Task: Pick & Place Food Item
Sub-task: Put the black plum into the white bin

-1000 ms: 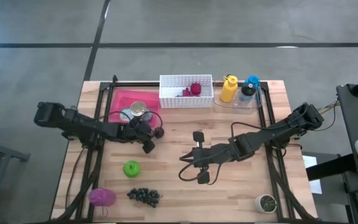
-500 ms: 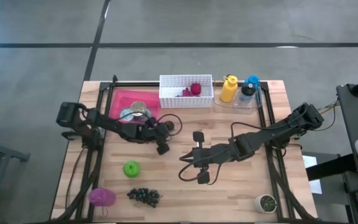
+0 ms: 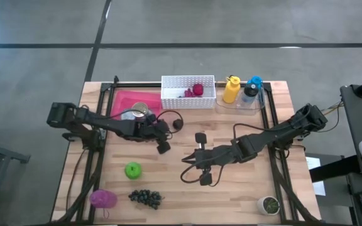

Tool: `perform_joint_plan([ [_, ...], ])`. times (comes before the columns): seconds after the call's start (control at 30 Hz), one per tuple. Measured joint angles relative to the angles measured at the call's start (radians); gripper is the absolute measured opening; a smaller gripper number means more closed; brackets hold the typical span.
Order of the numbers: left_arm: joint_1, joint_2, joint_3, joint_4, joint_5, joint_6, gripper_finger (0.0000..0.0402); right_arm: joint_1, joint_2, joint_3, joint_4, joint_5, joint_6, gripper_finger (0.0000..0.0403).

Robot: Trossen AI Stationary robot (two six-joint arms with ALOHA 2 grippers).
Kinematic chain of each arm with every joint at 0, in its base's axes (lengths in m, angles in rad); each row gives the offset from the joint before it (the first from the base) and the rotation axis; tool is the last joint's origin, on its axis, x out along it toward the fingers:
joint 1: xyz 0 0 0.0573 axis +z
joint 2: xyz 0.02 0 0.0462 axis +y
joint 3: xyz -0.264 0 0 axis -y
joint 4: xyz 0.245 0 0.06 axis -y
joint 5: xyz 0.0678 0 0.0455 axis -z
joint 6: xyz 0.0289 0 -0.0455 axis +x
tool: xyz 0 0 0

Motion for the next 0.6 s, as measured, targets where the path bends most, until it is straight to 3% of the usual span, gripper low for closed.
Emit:
perform_joint_plan([
  [0.17, 0.001, -0.049, -0.001, -0.013, 0.001, 0.005, 0.0118, -0.001, 0.000, -0.011, -0.007, 0.009, 0.014, 0.0008],
  [0.33, 0.001, -0.059, -0.001, -0.015, 0.001, 0.006, 0.0118, -0.002, -0.001, -0.015, -0.078, 0.102, 0.110, 0.0008],
  [0.6, 0.002, -0.060, -0.001, -0.013, 0.002, 0.006, 0.0118, -0.007, -0.002, -0.015, -0.079, 0.108, 0.107, 0.0008],
])
